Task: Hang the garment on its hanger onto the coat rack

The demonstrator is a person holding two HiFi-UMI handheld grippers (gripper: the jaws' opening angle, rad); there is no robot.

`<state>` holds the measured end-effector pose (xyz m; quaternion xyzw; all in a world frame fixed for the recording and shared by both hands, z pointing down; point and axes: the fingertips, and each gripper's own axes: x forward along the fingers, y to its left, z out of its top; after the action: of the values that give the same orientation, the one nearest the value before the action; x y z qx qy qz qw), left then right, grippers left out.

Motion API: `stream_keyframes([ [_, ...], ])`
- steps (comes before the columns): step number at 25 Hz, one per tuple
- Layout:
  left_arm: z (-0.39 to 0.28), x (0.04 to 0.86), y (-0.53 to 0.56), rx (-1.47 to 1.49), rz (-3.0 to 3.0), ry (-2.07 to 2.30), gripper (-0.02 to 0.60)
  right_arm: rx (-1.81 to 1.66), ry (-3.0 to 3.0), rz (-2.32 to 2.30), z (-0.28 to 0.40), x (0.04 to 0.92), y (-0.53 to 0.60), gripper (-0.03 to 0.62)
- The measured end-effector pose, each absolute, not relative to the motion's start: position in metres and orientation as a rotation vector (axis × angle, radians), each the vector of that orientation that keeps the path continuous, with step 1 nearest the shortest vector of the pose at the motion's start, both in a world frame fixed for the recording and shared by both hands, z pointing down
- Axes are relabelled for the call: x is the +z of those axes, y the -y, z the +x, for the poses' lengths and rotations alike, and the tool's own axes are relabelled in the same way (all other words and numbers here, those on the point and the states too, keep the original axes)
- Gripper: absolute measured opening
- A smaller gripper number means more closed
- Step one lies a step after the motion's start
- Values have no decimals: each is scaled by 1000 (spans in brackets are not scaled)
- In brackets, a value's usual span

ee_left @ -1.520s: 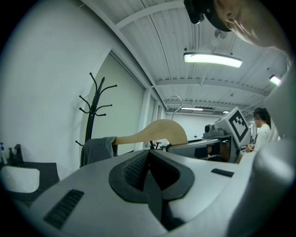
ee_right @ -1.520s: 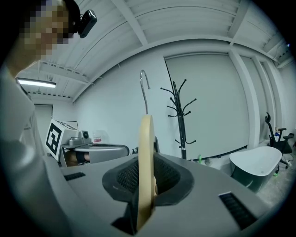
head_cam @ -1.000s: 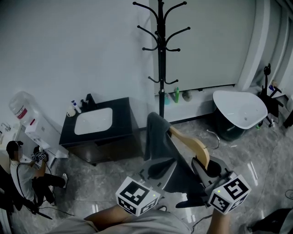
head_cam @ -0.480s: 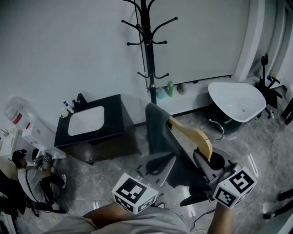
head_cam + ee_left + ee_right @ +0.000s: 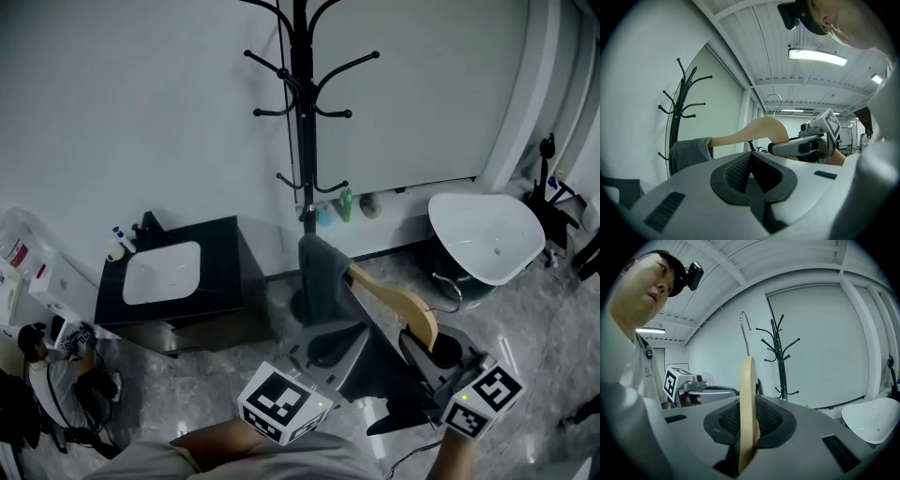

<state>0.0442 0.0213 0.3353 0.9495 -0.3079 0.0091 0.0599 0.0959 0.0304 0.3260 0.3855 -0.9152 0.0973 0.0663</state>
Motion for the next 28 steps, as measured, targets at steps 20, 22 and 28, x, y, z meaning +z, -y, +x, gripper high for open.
stream_keyframes([
  [20,2,298,175,-129,2831,1175,6,139,2932,542,77,299,161,60],
  [22,5,299,194,-129,2821,1216,5,136,2939,459,80,304,184,60],
  [28,19,303,262,-117,2735,1411,6,128,2943,100,82,322,258,60],
])
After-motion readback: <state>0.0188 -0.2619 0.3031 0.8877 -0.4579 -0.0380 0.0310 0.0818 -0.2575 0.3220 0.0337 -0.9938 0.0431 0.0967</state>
